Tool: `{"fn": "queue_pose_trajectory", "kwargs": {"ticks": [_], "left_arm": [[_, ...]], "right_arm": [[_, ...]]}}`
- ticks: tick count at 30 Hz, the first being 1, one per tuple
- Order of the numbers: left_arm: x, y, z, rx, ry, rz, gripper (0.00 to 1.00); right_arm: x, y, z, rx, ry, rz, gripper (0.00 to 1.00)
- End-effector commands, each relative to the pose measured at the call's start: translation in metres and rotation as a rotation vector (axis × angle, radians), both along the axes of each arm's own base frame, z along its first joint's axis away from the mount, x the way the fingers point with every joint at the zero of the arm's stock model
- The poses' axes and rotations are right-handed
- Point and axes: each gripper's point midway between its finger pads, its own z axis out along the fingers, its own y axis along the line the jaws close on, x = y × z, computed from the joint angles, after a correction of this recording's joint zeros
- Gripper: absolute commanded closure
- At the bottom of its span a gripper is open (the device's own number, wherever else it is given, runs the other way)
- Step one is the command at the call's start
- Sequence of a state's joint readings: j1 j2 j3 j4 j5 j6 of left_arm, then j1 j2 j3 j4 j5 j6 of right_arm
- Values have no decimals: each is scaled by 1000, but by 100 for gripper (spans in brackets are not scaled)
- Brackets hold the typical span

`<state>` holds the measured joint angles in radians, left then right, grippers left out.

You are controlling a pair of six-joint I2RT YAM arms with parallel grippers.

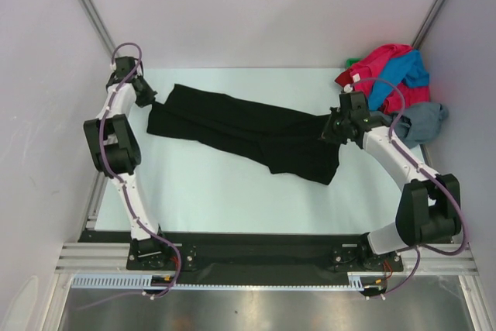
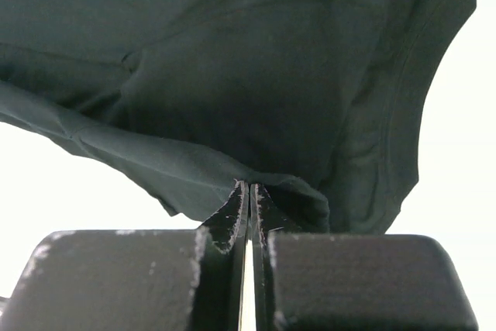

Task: Fold and stack the t-shirts
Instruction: Fold the tshirt

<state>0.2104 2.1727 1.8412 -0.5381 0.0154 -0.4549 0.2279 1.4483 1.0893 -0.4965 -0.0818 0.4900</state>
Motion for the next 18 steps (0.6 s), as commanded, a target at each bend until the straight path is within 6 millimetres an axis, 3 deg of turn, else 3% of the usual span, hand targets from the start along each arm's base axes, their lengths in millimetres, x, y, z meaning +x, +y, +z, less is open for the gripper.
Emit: {"fn": "queue_pose_trajectory", "kwargs": {"ticks": [1, 11, 18], "left_arm": [[18, -1, 11, -6, -45, 1, 100], [28, -22, 0, -18, -36, -50, 98], [30, -22, -9, -9, -23, -51, 97]], "right_arm": [[23, -2, 17, 2, -66, 18, 100], [31, -11, 1, 9, -32, 3, 100], [39, -16, -12, 2, -17, -9, 100]]}}
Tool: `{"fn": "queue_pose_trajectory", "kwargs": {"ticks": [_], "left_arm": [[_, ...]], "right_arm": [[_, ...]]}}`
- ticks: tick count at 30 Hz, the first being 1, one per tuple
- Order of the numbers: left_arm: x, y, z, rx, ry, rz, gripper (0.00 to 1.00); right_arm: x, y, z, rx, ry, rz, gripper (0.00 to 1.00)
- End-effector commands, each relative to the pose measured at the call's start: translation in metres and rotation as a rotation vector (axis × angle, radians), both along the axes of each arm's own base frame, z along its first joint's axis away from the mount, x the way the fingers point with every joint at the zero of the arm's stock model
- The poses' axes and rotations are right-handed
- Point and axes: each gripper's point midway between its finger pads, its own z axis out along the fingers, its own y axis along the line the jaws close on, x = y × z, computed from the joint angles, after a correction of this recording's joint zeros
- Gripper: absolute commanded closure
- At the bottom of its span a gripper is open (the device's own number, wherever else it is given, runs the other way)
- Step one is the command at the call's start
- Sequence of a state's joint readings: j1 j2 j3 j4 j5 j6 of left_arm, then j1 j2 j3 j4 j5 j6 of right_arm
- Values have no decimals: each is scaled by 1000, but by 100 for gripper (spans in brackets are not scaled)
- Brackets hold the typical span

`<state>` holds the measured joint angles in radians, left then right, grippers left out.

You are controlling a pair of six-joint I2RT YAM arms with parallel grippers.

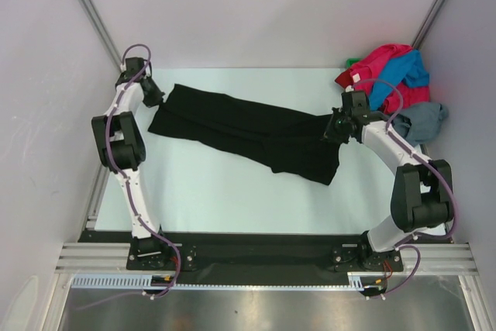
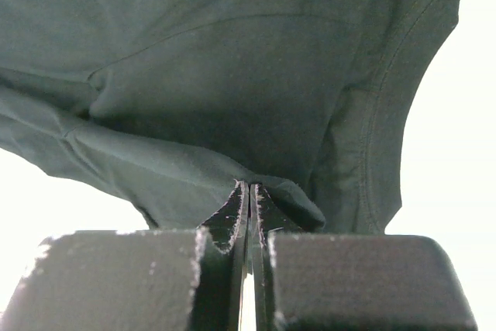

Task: Fold and stack the t-shirts
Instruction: Fold the tshirt

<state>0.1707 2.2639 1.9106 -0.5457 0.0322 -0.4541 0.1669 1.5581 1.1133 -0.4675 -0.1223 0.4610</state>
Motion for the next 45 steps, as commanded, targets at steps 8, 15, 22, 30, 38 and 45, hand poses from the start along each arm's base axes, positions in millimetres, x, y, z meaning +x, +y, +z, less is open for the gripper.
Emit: {"fn": "queue_pose_trajectory", "kwargs": {"ticks": [8, 15, 22, 30, 38, 45], "left_arm": [[19, 19, 16, 118, -26, -6, 66], [-39, 49, 85, 192, -80, 65, 39], [-86, 19, 69, -80, -172, 65, 23], [-113, 18, 16, -189, -143, 101, 25], [-107, 25, -22, -212, -72, 139, 25], [-102, 28, -31, -209, -56, 138, 29]], "right_arm": [[59, -35, -10, -108, -70, -97, 92], [52, -75, 16, -283, -68, -195, 36], [-34, -35, 0, -34, -26, -113, 27], [-102, -21, -25, 87, -40, -120, 20], [-107, -7, -53, 165, -6, -94, 18], [-102, -9, -62, 132, 15, -75, 22]]}}
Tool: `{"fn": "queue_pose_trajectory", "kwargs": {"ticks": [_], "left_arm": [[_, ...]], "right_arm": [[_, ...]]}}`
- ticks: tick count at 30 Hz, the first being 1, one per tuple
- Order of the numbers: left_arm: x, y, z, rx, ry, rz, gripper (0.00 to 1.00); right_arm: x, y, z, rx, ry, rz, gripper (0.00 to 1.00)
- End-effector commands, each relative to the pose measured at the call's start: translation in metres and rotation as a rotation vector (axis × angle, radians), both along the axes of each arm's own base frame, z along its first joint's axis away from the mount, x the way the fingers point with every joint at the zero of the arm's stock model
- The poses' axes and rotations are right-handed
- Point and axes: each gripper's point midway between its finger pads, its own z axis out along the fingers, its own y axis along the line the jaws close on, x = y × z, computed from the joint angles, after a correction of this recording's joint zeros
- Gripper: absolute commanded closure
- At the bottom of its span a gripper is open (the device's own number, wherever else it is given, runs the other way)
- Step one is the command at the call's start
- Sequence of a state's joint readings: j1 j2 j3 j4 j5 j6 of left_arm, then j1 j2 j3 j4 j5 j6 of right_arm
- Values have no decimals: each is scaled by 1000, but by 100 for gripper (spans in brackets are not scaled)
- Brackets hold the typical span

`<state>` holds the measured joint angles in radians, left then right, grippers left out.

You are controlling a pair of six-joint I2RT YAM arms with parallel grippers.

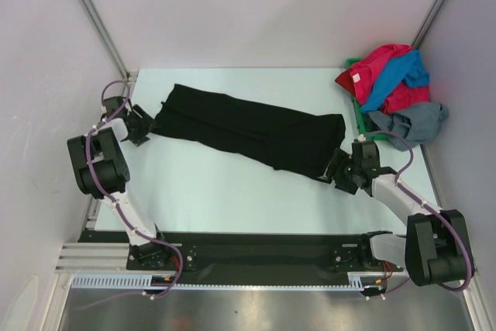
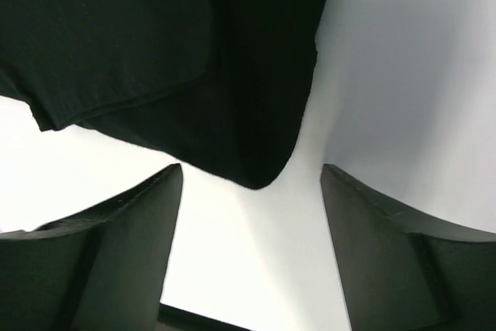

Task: Fold and stack the t-shirts
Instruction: Fold the tshirt

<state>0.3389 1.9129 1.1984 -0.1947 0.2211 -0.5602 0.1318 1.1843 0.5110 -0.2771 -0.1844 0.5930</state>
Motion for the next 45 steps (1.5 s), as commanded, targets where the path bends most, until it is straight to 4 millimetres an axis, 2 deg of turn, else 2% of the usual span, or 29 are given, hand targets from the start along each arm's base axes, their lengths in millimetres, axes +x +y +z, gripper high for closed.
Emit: {"fn": "queue_pose_trajectory", "kwargs": {"ticks": [1, 7, 10, 11, 13, 17, 19, 20, 22, 24, 25, 26, 27, 31, 32, 34, 35, 36, 37, 38, 39, 40, 41, 43, 45], "left_arm": [[12, 7, 0, 3, -18, 5, 31], [10, 11, -14, 21, 40, 7, 39], [12, 14, -19, 28, 57, 0, 51], [15, 16, -18, 33, 53, -3, 59], [18, 18, -21, 41, 63, -4, 65], [27, 23, -15, 67, 47, -23, 74], [30, 24, -13, 74, 42, -34, 84], [30, 26, -12, 81, 47, -34, 99], [26, 27, -14, 94, 63, -27, 100], [17, 30, -12, 115, 79, -3, 100], [13, 33, -10, 125, 85, 12, 100], [4, 32, -14, 127, 103, 24, 100], [2, 33, -4, 137, 88, 31, 100], [-13, 39, 0, 151, 106, 61, 100], [-19, 40, -2, 150, 124, 62, 90], [-24, 47, 6, 158, 122, 79, 68], [-27, 49, 9, 169, 120, 86, 52], [-28, 53, 14, 183, 112, 96, 44], [-27, 55, 26, 201, 90, 98, 41], [-24, 55, 33, 212, 70, 82, 39], [-23, 55, 40, 214, 54, 80, 39], [-19, 54, 47, 213, 29, 78, 39], [-11, 45, 57, 176, -21, 43, 39], [3, 33, 64, 116, -85, 6, 39], [19, 16, 65, 47, -124, -54, 41]], "right_arm": [[19, 6, 9, 19, -55, 17, 25], [26, 11, 4, 46, -59, 2, 34], [27, 11, 3, 47, -56, 5, 40], [30, 11, 4, 43, -59, 8, 41], [30, 11, 4, 40, -56, 11, 47], [32, 12, 5, 36, -59, 17, 52], [33, 12, 5, 32, -57, 21, 54], [33, 12, 3, 31, -54, 21, 56], [32, 11, 1, 23, -49, 20, 67], [32, 9, -2, 13, -36, 16, 82], [29, 8, -3, 10, -22, 13, 100], [27, 7, -4, 7, -13, 6, 100], [24, 8, -4, 8, -1, 8, 100], [10, 13, 4, 3, 11, 11, 100], [9, 15, 10, 7, -3, 17, 100], [3, 16, 14, 2, 11, 26, 75], [3, 13, 17, -14, 10, 26, 65], [8, 7, 27, -52, -27, 30, 53], [6, 2, 30, -75, -24, 28, 48], [12, -5, 41, -113, -60, 28, 43], [11, -8, 44, -126, -60, 32, 35], [15, -15, 48, -134, -69, 19, 32], [18, -16, 53, -125, -85, 23, 30], [31, -17, 63, -119, -136, 36, 30], [46, -16, 67, -103, -156, 43, 34]]}}
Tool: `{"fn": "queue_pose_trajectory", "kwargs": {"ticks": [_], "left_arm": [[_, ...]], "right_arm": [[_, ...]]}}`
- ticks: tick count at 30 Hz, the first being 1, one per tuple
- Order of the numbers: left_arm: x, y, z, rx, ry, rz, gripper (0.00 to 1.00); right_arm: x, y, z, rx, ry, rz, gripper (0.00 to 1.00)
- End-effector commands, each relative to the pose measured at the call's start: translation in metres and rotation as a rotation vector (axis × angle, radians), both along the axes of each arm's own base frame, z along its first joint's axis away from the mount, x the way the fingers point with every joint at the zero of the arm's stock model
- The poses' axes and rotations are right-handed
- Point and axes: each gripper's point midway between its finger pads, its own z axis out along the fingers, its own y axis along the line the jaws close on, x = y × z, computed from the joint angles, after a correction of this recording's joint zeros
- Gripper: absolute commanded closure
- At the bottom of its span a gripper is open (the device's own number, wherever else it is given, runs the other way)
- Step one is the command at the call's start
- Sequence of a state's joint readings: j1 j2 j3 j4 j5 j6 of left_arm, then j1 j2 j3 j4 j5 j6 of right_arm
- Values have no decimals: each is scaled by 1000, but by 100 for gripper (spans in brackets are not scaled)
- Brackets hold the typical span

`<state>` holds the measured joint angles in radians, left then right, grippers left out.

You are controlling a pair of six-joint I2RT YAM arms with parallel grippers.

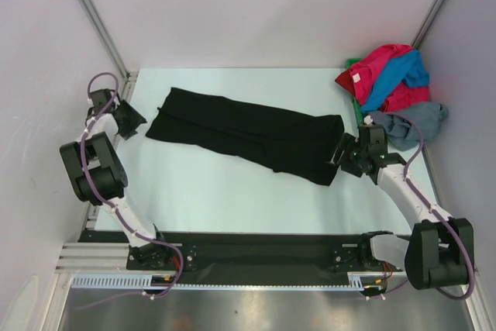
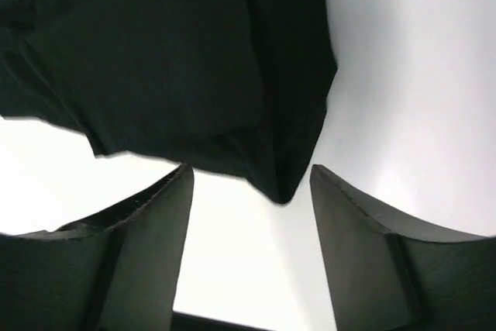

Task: Fold and stack the t-shirts
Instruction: Fold the tshirt

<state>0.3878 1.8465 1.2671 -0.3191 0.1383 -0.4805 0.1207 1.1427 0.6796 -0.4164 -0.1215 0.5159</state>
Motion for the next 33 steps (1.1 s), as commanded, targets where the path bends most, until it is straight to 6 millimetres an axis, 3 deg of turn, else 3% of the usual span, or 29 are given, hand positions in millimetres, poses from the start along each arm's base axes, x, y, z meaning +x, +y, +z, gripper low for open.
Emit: {"fn": "queue_pose_trajectory", "kwargs": {"ticks": [1, 4, 5, 10, 13, 21, 28, 33], "left_arm": [[36, -26, 29, -86, -139, -102, 42], [55, -41, 25, -140, -155, -135, 42], [63, -41, 31, -143, -171, -137, 42], [82, -51, 18, -176, -161, -132, 39], [88, -50, 13, -173, -151, -113, 34], [108, -54, 0, -188, -136, -96, 35], [124, -58, -2, -186, -143, -76, 46], [120, -66, -3, -182, -138, -84, 49]], "right_arm": [[26, -2, 15, -16, -58, 35, 37], [44, 0, 6, 11, -33, 43, 49], [48, 4, 5, 34, -30, 55, 51], [63, 6, -7, 50, -14, 64, 51], [63, 8, -15, 54, 8, 70, 51], [62, 11, -21, 66, 18, 87, 60], [63, 11, -23, 62, 18, 91, 65], [60, 10, -26, 56, 26, 92, 67]]}}
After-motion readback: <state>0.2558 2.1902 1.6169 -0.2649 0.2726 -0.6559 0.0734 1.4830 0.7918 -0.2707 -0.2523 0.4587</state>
